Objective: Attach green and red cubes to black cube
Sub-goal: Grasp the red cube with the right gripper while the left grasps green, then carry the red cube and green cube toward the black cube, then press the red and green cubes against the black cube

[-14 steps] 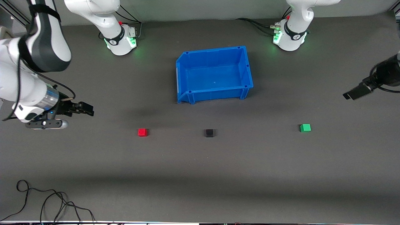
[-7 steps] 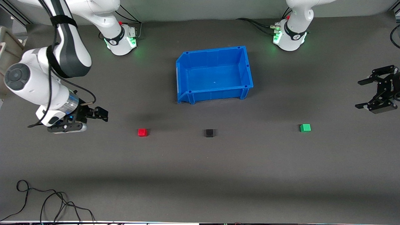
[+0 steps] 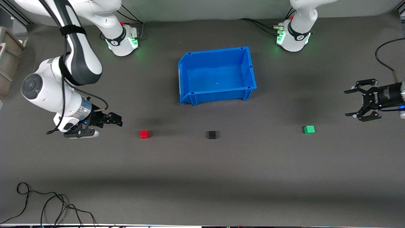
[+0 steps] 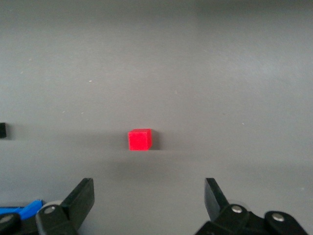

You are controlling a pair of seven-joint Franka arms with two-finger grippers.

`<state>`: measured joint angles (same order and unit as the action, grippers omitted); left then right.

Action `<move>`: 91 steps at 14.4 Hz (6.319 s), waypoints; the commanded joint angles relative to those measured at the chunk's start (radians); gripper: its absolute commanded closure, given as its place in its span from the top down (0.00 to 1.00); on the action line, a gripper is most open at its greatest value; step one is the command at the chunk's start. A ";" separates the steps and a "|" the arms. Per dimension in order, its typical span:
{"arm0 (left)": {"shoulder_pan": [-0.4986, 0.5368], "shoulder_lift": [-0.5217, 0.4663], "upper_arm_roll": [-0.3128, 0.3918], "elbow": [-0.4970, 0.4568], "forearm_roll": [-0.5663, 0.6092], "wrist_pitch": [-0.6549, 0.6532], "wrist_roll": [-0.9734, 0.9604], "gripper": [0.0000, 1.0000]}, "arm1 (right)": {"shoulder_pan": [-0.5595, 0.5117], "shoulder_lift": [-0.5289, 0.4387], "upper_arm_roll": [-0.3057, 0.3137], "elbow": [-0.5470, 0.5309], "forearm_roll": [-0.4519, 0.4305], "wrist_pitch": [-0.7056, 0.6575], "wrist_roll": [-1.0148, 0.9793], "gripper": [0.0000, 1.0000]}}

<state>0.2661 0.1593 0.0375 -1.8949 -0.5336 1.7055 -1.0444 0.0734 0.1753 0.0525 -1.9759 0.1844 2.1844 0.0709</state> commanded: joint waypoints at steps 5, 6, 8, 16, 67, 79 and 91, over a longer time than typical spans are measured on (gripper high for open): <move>0.012 0.087 -0.008 -0.190 -0.176 0.267 0.187 1.00 | -0.006 0.098 -0.005 -0.003 0.126 0.072 0.034 1.00; 0.012 0.115 -0.008 -0.194 -0.201 0.291 0.216 1.00 | 0.002 0.105 -0.003 -0.003 0.133 0.104 0.026 1.00; 0.009 0.167 -0.008 -0.194 -0.248 0.353 0.253 1.00 | 0.008 0.122 -0.007 -0.006 0.133 0.121 0.030 0.99; -0.004 0.318 -0.013 -0.184 -0.417 0.480 0.432 1.00 | 0.055 0.159 0.001 0.008 0.142 0.124 0.795 0.99; -0.804 0.562 -0.056 0.175 -0.694 0.917 -0.055 0.25 | 0.434 0.768 0.075 0.663 -0.103 0.209 2.075 0.03; -0.834 0.588 -0.059 0.195 -0.692 0.938 -0.083 0.25 | 0.473 0.767 0.102 0.680 -0.100 0.210 2.166 0.04; -0.603 0.450 -0.044 0.181 -0.464 0.644 -0.078 1.00 | 0.424 0.468 0.089 0.395 -0.114 0.202 1.953 1.00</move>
<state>-0.4370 0.6857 -0.0026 -1.6874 -1.0809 2.4806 -1.1023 0.5304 0.8372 0.1481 -1.3747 0.0695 2.3914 2.1200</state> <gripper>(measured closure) 0.000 0.000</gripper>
